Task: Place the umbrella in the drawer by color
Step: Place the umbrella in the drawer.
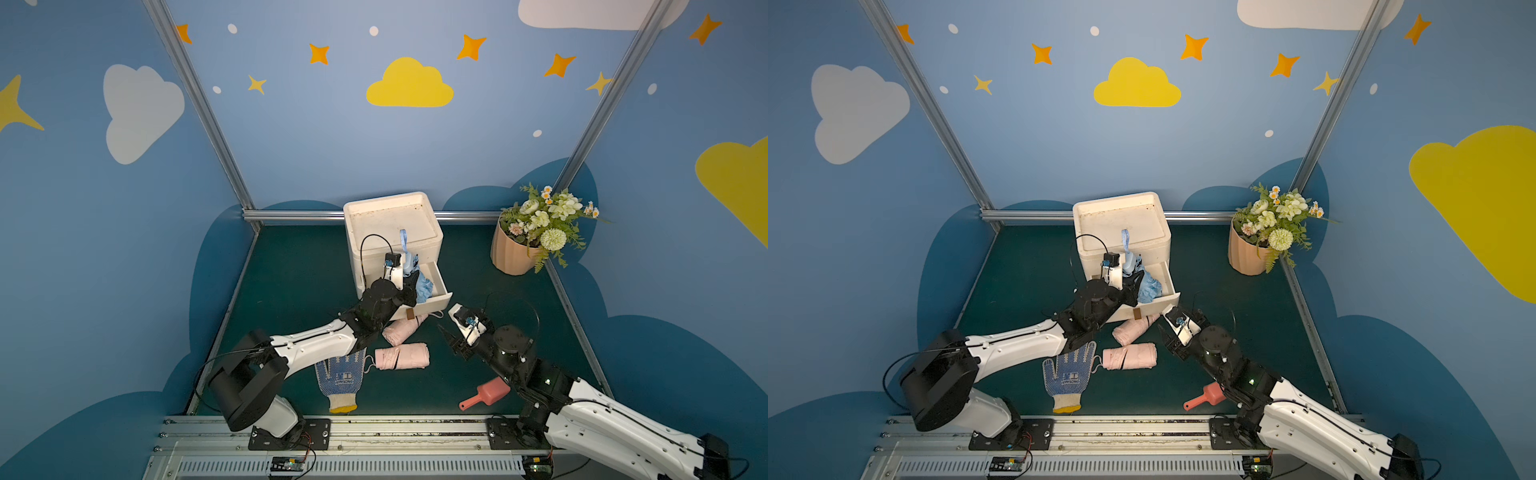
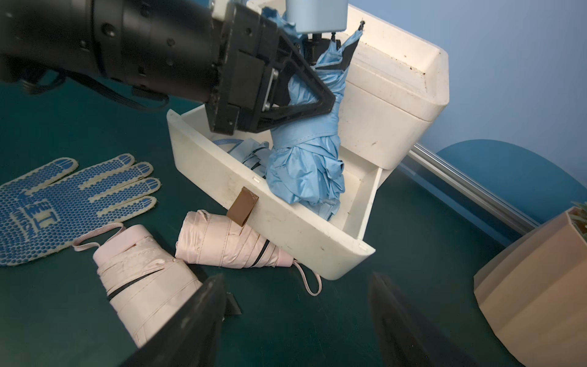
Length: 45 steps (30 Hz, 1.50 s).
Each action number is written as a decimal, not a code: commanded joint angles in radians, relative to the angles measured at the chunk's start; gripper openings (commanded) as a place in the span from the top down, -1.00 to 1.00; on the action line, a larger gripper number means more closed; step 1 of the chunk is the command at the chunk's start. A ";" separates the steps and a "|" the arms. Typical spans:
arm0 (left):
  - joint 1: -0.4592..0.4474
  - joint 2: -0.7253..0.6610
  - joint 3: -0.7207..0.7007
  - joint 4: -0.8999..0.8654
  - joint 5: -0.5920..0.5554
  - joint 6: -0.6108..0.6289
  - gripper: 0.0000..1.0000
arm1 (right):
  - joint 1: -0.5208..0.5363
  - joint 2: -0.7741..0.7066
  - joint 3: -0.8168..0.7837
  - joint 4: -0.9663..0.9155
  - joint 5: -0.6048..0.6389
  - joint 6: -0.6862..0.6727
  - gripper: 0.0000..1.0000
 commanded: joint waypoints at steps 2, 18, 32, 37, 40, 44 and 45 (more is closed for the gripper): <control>-0.003 0.042 0.020 0.098 -0.082 0.165 0.95 | -0.006 0.001 0.009 0.054 -0.017 0.032 -0.52; 0.010 0.052 0.041 0.155 -0.066 0.099 0.95 | -0.009 0.026 0.021 0.042 -0.032 0.038 -0.52; -0.057 0.128 0.036 0.076 -0.146 -0.348 0.60 | -0.009 0.008 0.013 0.022 -0.012 0.078 -0.53; -0.076 0.106 0.021 0.022 -0.158 -0.366 -0.02 | -0.010 -0.018 0.003 0.027 0.003 0.088 -0.54; -0.082 0.033 -0.010 -0.026 -0.112 -0.379 -0.20 | -0.013 -0.020 0.004 0.025 0.008 0.092 -0.54; -0.104 -0.107 -0.016 -0.208 -0.116 -0.300 -0.41 | -0.015 -0.010 0.014 0.018 0.019 0.107 -0.54; -0.105 -0.142 -0.006 -0.284 -0.121 -0.280 -0.41 | -0.018 -0.003 0.017 0.016 0.021 0.113 -0.54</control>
